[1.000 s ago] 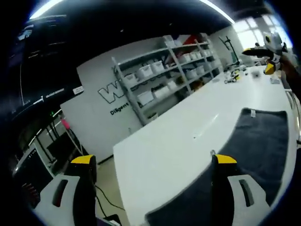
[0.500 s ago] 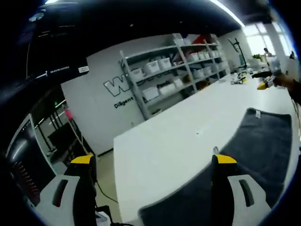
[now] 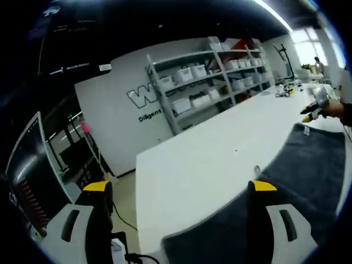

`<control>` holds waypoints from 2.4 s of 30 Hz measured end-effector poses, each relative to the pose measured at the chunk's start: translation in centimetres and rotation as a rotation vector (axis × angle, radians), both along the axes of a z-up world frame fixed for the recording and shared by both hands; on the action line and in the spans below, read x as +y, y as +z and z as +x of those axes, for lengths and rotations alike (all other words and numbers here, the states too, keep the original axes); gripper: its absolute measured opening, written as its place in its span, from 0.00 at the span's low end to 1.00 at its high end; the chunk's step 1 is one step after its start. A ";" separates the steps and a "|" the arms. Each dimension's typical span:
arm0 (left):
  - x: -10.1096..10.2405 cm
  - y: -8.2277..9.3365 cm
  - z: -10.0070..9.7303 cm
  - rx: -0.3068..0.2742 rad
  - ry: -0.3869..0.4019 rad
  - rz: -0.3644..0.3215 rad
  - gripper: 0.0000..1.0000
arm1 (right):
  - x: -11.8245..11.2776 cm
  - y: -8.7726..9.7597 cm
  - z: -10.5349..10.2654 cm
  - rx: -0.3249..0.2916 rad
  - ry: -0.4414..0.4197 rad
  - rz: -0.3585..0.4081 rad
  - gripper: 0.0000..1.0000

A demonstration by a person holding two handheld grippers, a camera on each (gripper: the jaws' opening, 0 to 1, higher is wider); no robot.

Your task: Open the folded towel by lifting each exposed corner and separating the folded layers until the towel lies flat within the target outline without major curled edges

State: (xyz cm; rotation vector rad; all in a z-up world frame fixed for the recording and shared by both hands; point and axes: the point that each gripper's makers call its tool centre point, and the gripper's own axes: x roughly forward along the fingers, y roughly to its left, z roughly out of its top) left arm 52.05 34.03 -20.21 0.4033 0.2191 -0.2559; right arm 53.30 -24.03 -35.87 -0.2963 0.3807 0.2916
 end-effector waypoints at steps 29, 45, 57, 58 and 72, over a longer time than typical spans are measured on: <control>-0.6 -3.1 0.4 0.087 0.002 0.004 1.00 | -2.1 -4.6 -1.2 0.103 -0.024 -0.057 0.00; -2.5 -7.1 1.3 0.169 -0.037 0.068 1.00 | -7.6 -5.4 -1.5 0.142 -0.044 -0.114 0.00; -3.5 -10.7 2.5 0.246 -0.024 0.118 0.93 | -12.4 -5.8 -0.3 0.157 -0.078 -0.090 0.00; -3.2 -11.2 2.6 0.265 -0.015 0.119 0.92 | -12.6 -5.8 -0.2 0.157 -0.074 -0.093 0.00; -3.3 -15.2 5.3 0.316 0.054 -0.009 0.52 | -14.6 -5.8 0.9 0.155 -0.054 -0.069 0.00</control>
